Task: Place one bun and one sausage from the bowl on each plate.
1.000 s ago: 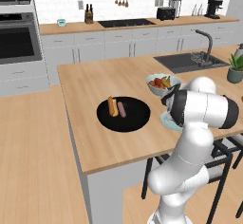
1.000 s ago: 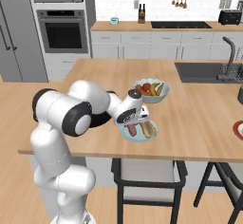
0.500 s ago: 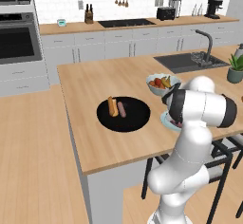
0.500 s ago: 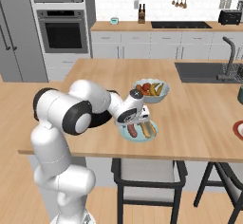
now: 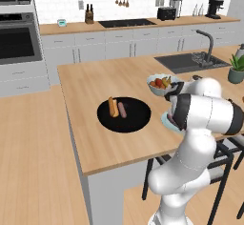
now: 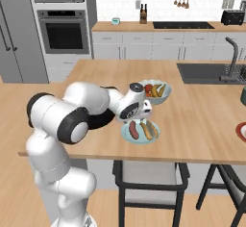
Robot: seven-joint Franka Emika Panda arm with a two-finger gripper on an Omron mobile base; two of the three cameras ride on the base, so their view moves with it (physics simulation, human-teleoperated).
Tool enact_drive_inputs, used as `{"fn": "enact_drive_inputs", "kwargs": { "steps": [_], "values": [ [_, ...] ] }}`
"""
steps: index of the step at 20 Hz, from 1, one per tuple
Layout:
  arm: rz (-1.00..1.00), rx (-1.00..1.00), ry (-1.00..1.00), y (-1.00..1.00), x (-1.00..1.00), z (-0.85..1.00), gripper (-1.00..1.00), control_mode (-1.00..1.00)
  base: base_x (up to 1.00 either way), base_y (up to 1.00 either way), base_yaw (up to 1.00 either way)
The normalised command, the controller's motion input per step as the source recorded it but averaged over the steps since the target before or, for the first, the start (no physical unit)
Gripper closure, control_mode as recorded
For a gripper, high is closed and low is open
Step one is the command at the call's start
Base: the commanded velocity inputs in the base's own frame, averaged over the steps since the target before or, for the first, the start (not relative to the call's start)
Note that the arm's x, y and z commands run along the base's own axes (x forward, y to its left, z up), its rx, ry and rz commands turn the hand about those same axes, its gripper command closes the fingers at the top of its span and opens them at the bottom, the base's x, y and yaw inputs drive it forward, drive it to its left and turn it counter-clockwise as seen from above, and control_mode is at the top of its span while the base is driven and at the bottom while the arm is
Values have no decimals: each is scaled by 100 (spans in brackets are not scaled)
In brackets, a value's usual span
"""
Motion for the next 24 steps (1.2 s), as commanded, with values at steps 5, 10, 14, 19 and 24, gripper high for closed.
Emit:
{"fn": "enact_drive_inputs", "kwargs": {
  "steps": [5, 10, 14, 19, 24],
  "values": [
    [-19, 3, -2, 32, -5, 93, -100, -100, 0, 0, 0],
    [-27, 11, -9, 67, -19, 56, -100, -100, 0, 0, 0],
    [-23, 14, -17, 78, -46, 67, -100, -100, 0, 0, 0],
    [-27, 9, -12, 100, -30, 31, -100, -100, 0, 0, 0],
    [-8, 5, -2, 100, -4, 2, -100, -100, 0, 0, 0]
  ]
}}
